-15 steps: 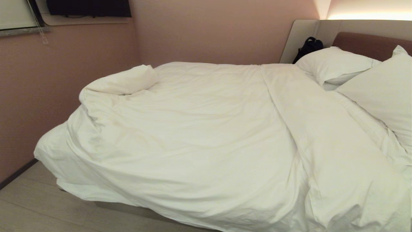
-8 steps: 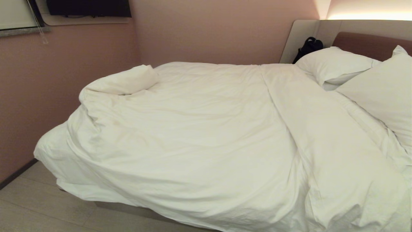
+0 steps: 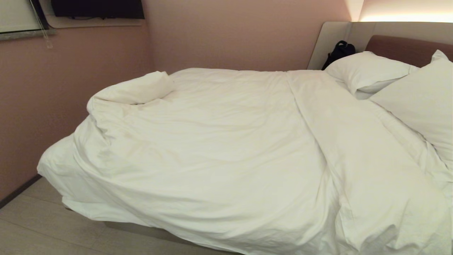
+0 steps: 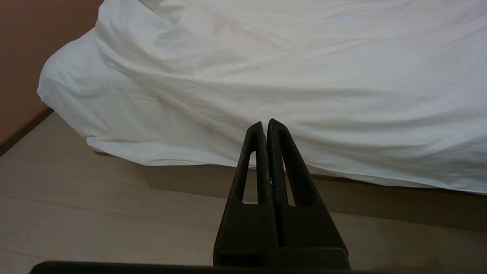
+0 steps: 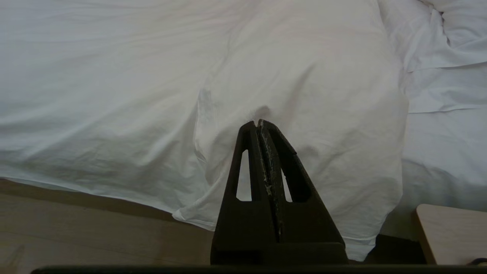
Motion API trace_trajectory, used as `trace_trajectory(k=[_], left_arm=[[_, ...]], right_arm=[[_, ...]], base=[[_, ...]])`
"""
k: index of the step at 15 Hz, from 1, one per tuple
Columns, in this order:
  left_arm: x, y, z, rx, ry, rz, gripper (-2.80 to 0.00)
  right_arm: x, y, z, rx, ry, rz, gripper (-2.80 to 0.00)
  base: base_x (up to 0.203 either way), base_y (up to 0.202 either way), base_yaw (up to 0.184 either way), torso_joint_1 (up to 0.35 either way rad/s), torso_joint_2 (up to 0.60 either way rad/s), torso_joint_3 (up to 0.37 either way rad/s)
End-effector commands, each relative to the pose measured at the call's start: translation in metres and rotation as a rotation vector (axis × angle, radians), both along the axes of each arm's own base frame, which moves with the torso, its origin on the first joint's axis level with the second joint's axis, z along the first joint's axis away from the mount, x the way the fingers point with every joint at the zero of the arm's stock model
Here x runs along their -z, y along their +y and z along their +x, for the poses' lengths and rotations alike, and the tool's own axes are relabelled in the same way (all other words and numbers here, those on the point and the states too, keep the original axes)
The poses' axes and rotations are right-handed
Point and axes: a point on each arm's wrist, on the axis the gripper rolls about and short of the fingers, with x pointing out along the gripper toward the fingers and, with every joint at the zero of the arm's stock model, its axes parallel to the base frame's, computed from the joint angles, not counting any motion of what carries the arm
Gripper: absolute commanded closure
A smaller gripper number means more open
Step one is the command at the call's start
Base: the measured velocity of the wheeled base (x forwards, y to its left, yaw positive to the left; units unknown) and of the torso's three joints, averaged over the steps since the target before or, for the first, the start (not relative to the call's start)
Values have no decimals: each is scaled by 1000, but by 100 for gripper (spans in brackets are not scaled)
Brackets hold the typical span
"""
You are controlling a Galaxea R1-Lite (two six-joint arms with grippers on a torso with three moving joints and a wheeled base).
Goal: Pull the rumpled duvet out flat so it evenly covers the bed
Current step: Hold the folded corner of the quilt
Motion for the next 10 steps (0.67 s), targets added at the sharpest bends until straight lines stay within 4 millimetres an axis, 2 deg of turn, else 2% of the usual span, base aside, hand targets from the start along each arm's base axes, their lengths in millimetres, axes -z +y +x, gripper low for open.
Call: trace_trajectory(k=[1, 10], left_arm=[[0, 0, 0, 0, -1, 1, 0], [0, 0, 0, -1, -1, -1, 0]], right_arm=[[1, 0, 0, 1, 3, 13, 0], [1, 0, 0, 1, 2, 22, 0]], base=[[0, 0, 0, 0, 0, 0], [0, 0, 0, 0, 0, 0]])
